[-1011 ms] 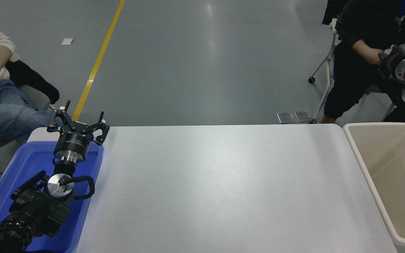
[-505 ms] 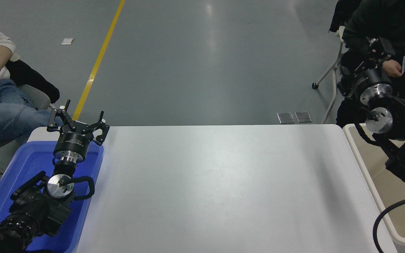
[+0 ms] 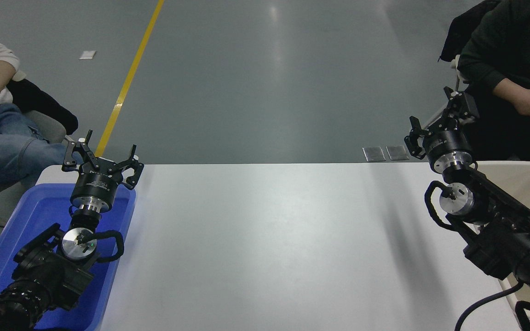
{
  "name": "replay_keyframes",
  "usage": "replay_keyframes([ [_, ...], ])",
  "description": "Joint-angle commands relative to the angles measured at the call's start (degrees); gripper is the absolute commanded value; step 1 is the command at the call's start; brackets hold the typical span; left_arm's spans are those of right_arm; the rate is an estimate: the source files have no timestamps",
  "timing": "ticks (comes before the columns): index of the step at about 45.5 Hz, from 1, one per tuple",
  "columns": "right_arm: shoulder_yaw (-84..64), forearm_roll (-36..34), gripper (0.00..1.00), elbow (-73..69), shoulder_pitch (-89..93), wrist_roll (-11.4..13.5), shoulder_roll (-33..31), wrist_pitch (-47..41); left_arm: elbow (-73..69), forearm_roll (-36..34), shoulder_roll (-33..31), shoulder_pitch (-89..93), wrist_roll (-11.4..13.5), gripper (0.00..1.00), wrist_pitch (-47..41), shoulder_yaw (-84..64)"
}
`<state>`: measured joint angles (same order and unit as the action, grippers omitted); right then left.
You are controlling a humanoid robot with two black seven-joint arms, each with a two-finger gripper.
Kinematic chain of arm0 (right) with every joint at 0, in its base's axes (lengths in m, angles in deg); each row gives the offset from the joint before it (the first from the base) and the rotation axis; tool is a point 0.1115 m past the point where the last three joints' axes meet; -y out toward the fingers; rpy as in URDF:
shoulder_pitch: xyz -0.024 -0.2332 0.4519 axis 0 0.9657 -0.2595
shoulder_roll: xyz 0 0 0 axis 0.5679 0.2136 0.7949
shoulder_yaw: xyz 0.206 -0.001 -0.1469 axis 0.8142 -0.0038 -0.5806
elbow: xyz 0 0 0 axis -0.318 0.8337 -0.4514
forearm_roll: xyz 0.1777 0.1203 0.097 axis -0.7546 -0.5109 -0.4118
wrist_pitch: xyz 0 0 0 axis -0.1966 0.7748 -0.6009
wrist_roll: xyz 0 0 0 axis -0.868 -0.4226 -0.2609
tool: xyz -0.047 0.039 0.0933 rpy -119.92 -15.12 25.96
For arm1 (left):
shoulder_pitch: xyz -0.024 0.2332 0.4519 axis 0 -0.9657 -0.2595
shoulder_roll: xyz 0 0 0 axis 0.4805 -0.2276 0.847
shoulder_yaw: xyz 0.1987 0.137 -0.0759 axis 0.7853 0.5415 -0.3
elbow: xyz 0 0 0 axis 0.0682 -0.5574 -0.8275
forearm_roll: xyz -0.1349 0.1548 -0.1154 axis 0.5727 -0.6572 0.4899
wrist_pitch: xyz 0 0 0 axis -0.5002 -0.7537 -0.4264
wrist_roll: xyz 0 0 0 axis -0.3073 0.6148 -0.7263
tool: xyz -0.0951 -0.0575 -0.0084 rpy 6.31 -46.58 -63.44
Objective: Pick up paper ball place in dustbin
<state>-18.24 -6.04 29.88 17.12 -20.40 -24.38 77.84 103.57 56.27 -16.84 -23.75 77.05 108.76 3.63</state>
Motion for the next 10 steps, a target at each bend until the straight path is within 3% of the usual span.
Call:
replay_keyframes([
  [1, 0.31, 0.02, 1.00, 0.06, 2.59, -5.83, 0.99, -0.24, 0.00, 0.00, -0.01, 0.00, 0.00, 0.99, -0.01, -0.01],
  [10, 0.23, 0.02, 1.00, 0.06, 2.50, -5.83, 0.99, -0.24, 0.00, 0.00, -0.01, 0.00, 0.00, 0.99, -0.01, -0.01],
])
